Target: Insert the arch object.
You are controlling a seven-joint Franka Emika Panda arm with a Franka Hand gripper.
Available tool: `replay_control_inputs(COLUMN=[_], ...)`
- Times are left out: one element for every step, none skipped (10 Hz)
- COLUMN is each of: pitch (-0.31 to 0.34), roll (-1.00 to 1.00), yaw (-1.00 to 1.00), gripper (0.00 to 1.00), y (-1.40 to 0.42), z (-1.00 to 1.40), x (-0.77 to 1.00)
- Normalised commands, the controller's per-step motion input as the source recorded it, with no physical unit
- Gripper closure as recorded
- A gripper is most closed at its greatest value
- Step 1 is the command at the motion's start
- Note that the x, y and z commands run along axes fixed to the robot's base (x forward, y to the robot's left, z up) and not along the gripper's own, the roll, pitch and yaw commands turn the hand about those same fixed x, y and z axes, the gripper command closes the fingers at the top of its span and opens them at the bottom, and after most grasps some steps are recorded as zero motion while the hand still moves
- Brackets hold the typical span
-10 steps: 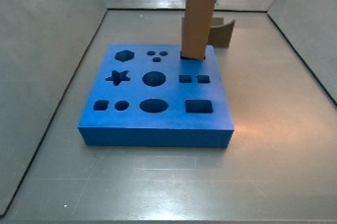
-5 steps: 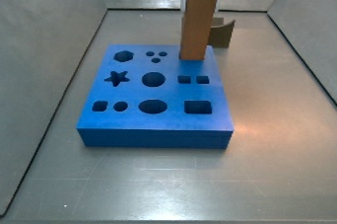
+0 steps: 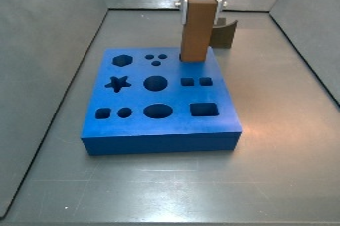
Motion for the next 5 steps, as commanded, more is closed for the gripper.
replay_control_inputs(pitch=[-0.041,-0.001,0.0,0.0,0.0], roll=[0.01,0.08,0.11,-0.07,0.0], yaw=[-0.14,-0.12,0.0,-0.01,0.0], gripper=[1.0,1.0,1.0,1.0,1.0], y=[-0.1,-0.07,0.0,0.05,0.0], z=[-0.28,-0.29,-0.27,0.0,0.0], x=[0.0,0.0,0.0,0.0,0.0])
